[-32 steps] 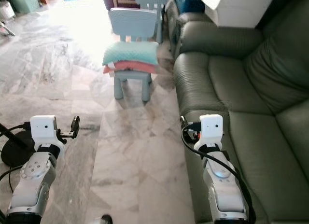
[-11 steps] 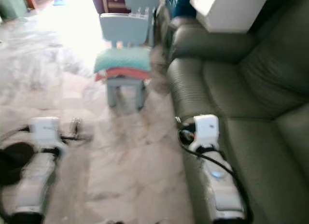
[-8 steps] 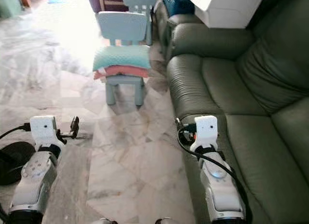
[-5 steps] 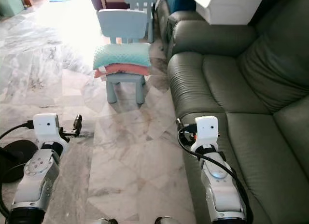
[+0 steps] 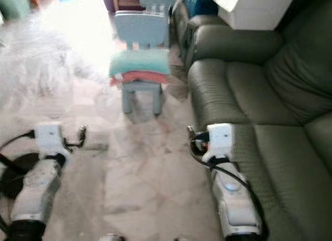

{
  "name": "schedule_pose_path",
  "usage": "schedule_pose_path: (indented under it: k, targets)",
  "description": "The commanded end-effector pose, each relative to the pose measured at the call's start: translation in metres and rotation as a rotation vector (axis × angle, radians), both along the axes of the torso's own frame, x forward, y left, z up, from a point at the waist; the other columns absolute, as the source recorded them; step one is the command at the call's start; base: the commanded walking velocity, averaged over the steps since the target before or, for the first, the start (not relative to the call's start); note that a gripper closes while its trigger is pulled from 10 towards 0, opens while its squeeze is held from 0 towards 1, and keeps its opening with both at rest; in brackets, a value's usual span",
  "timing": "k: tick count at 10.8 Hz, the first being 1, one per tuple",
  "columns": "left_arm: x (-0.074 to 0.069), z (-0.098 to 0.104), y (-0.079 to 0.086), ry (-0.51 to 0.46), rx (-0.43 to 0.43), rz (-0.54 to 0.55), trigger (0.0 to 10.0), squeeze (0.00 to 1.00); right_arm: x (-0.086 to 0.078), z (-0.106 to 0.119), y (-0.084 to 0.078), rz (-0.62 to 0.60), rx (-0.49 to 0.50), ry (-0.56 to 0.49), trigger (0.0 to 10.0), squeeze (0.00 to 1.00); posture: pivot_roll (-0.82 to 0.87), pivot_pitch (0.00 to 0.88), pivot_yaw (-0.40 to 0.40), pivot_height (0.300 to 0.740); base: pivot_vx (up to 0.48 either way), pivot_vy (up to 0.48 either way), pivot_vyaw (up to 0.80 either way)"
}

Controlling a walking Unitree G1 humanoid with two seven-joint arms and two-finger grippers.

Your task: Move the pillow to the sofa

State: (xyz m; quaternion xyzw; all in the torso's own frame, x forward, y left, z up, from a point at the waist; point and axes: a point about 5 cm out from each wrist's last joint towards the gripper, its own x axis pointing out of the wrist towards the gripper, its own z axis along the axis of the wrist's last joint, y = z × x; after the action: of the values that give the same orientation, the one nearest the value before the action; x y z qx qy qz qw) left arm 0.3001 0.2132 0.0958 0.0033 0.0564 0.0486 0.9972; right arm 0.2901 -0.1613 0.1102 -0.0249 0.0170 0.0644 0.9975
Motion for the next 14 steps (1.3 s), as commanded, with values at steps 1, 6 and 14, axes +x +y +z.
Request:
schedule_pose_path:
  k: [1, 6, 14]
  targets:
    - [0.002, -0.003, -0.005, 0.009, 0.003, -0.015, 10.0, 0.0, 0.0, -0.002, -0.007, -0.03, -0.009, 0.005, 10.0, 0.0, -0.12, 0.102, -0.004, 0.74, 0.0, 0.277, 0.0]
    - [0.012, 0.009, -0.006, -0.069, 0.031, -0.027, 10.0, 0.0, 0.006, 0.0, -0.008, -0.053, 0.007, -0.012, 10.0, 0.0, -0.11, 0.114, 0.001, 0.74, 0.0, 0.0, 0.0]
    - [0.003, 0.004, 0.0, -0.069, 0.009, 0.058, 10.0, 0.0, 0.001, -0.003, 0.0, -0.026, 0.007, 0.008, 10.0, 0.0, -0.11, 0.129, -0.029, 0.74, 0.095, 0.0, 0.0]
